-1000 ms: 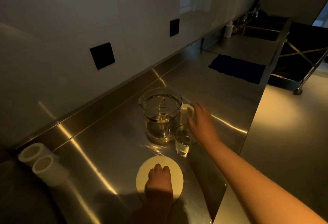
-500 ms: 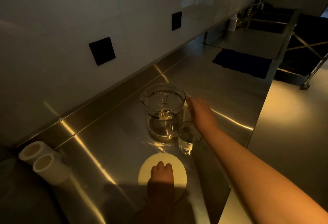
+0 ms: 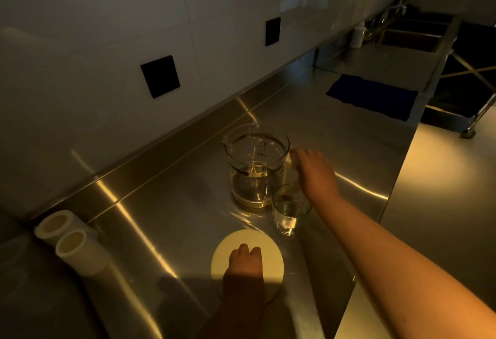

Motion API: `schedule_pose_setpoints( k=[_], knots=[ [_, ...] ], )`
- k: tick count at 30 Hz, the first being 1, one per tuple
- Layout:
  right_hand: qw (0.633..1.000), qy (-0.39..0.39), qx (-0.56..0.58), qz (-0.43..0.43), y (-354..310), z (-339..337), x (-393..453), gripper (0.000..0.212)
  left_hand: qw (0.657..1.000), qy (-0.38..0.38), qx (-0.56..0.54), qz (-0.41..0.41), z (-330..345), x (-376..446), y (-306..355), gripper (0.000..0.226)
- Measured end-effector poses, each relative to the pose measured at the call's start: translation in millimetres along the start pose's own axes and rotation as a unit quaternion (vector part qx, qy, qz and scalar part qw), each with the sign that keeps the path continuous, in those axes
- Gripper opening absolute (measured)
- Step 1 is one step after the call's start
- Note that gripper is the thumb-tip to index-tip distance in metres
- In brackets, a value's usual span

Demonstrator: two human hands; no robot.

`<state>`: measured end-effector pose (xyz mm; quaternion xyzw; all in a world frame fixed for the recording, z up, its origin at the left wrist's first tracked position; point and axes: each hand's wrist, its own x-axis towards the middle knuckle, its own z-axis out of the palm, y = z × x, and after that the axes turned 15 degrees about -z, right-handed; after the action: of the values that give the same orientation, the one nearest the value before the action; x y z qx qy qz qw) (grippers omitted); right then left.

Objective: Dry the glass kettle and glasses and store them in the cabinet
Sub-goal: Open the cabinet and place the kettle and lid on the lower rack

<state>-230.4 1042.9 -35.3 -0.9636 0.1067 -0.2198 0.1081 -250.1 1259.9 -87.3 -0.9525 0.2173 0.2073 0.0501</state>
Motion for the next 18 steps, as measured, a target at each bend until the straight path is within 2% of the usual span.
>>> schedule_pose_setpoints(
  k=[6, 18],
  knots=[
    [0.999, -0.004, -0.050, 0.007, 2.4, -4.6, -10.5, 0.056, 1.000, -0.012, 0.004, 0.001, -0.7, 0.6, 2.5, 0.057],
    [0.988, -0.005, -0.119, 0.096, 19.8, -31.5, -59.3, 0.068, 0.996, -0.068, 0.016, 0.049, -2.2, -3.7, 20.2, 0.058]
  ],
)
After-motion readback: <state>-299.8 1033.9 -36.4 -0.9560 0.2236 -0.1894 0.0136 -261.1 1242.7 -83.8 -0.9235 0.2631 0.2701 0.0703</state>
